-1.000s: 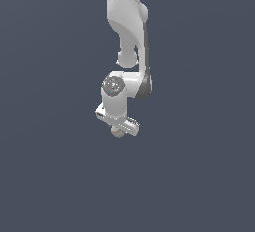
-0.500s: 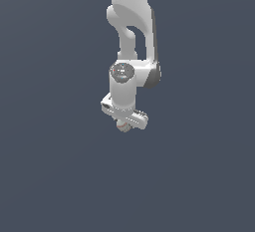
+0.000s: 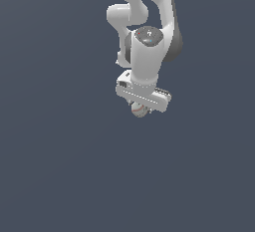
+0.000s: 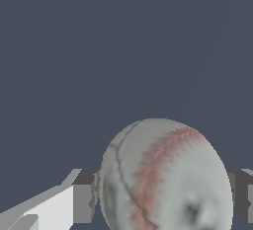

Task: Pick up the object and move it to a goal position.

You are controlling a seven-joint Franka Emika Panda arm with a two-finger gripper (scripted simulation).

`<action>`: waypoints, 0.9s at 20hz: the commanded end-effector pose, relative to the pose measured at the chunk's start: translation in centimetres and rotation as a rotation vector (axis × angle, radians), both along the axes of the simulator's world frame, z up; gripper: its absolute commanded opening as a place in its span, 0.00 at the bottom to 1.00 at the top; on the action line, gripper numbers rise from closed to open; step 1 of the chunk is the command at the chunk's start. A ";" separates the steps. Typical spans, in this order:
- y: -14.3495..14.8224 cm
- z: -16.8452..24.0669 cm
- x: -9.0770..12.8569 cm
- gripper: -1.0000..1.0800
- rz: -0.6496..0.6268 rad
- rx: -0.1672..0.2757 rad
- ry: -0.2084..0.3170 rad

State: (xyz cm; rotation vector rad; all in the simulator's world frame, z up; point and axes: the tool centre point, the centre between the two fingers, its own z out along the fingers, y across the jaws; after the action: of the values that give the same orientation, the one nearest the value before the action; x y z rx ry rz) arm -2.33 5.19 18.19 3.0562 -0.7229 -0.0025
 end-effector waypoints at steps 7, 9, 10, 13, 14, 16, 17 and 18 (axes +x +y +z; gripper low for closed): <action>6.3 8.9 -2.1 0.00 -0.001 -0.002 -0.002; 7.7 10.8 -2.5 0.00 -0.001 -0.002 -0.002; 8.4 11.8 -2.7 0.00 -0.001 -0.002 -0.002; 10.3 14.4 -3.3 0.00 -0.001 -0.002 -0.002; 10.9 15.2 -3.4 0.00 -0.001 -0.002 -0.002; 11.9 16.6 -3.7 0.00 -0.001 -0.001 -0.002; 12.4 17.2 -3.8 0.00 -0.001 -0.001 -0.002; 12.8 17.7 -3.9 0.00 -0.001 -0.001 -0.002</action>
State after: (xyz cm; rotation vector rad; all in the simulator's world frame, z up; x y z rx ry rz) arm -6.02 17.31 34.90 3.0558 -0.7218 0.0004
